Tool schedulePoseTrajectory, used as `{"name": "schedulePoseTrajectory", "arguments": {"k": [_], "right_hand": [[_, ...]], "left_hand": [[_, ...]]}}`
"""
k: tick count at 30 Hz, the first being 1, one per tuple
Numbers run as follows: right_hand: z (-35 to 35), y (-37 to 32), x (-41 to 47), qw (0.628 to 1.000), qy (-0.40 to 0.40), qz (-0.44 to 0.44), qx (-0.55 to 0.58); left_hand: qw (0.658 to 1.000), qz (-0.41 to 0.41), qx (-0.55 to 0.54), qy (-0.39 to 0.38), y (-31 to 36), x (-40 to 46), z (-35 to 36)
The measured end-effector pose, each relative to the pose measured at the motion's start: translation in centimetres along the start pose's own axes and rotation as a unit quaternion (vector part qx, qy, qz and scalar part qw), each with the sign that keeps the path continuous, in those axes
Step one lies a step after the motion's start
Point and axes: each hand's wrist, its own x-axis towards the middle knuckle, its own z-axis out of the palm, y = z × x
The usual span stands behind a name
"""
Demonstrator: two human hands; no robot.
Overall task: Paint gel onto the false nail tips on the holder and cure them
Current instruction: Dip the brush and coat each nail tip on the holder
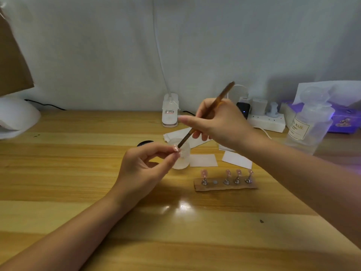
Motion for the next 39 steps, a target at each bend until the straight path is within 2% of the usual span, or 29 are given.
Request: {"name": "schedulePoseTrajectory", "arguments": {"k": [5, 18, 25, 31, 36, 39], "right_hand": [[1.8, 0.4, 1.4, 0.996, -0.046, 0.010, -0.070], [3.1, 1.0, 2.1, 0.982, -0.105, 0.054, -0.145], [2.9, 1.0, 2.3, 0.990, -0.055, 0.048, -0.121], [3.3, 0.8, 2.0, 0.986, -0.089, 0.052, -0.130], [2.2, 0.6, 2.2, 0.994, -0.020, 0.050, -0.093], [1.1, 0.9, 2.1, 0.995, 0.041, 0.081, -0.049]], "left_hand": [[0.998, 0.002, -0.027, 0.053, -0.1, 0.1, 0.0], [0.998, -0.020, -0.031, 0.058, -0.7, 0.2, 0.2], [0.998, -0.010, -0.017, 0.052, -0.7, 0.2, 0.3], [0.999, -0.006, 0.000, 0.045, -0.9, 0.2, 0.2], [0.999, 0.002, 0.004, 0.037, -0.9, 0.2, 0.2], [0.999, 0.013, 0.015, 0.027, -0.8, 0.1, 0.3]]}}
